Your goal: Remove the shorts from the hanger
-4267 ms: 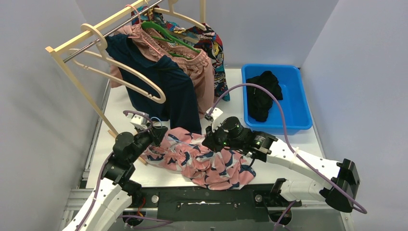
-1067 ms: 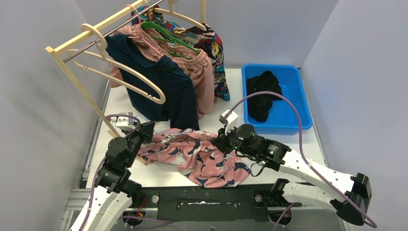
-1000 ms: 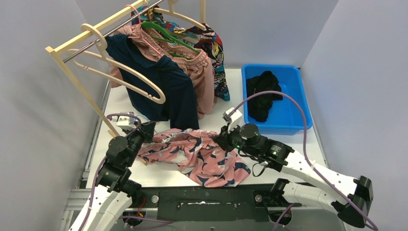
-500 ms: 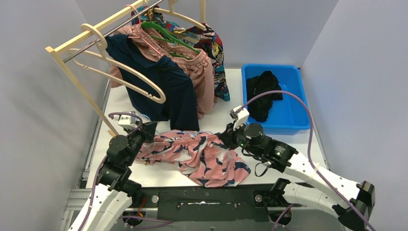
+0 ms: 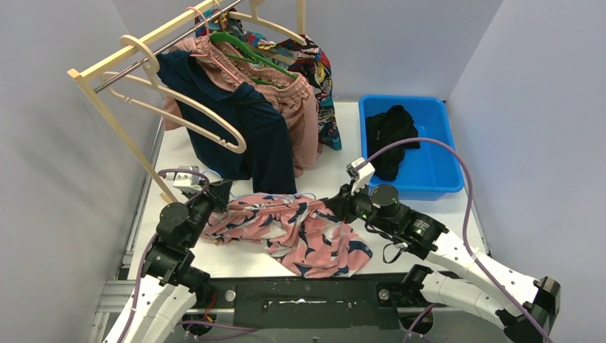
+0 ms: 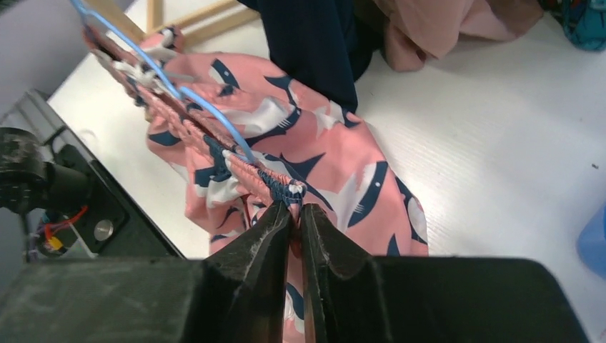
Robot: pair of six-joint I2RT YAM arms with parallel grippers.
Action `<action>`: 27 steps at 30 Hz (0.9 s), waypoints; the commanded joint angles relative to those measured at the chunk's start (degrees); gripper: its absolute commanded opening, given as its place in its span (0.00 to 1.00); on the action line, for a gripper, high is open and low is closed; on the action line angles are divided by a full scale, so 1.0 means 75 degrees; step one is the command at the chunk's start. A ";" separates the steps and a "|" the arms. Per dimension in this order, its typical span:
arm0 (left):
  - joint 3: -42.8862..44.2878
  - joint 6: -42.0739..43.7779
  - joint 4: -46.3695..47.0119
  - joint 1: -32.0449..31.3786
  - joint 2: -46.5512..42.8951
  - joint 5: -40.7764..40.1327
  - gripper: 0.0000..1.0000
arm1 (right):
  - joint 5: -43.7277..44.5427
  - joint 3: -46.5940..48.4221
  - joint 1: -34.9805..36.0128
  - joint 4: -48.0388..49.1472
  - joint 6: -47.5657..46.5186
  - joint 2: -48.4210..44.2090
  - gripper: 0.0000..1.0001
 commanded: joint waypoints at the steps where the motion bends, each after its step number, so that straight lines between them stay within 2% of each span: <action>1: 0.0224 0.0392 0.0093 0.0135 0.0022 -0.0324 0.00 | 0.0465 0.0162 -0.0219 -0.0475 -0.0014 0.0510 0.13; 4: 0.0222 0.0393 0.0093 0.0135 0.0031 -0.0302 0.00 | -0.0586 0.0425 -0.0261 -0.0512 -0.0127 0.0749 0.24; 8: 0.0185 0.0403 0.0159 0.0147 0.0103 -0.0143 0.00 | -0.1382 0.0422 -0.0238 0.0088 -0.0139 0.0703 0.40; 10: 0.0215 0.0415 0.0148 0.0147 0.0203 -0.0025 0.00 | -0.1564 0.0368 -0.0182 0.0373 -0.0121 0.0658 0.45; 13: 0.0257 0.0421 0.0133 0.0147 0.0340 0.0134 0.00 | -0.1568 0.0414 -0.0062 0.0590 -0.0121 0.0789 0.60; 19: 0.0167 0.0517 0.0411 0.0147 0.0384 0.0932 0.00 | -0.1342 0.0712 0.0080 0.0992 -0.0033 0.1537 0.73; 23: 0.0140 0.0533 0.0503 0.0146 0.0425 0.1214 0.00 | -0.1434 0.0795 0.0168 0.1143 -0.0156 0.1897 0.72; 27: 0.0152 0.0544 0.0483 0.0158 0.0466 0.1191 0.00 | -0.1970 0.0810 0.0191 0.0979 -0.0380 0.1964 0.54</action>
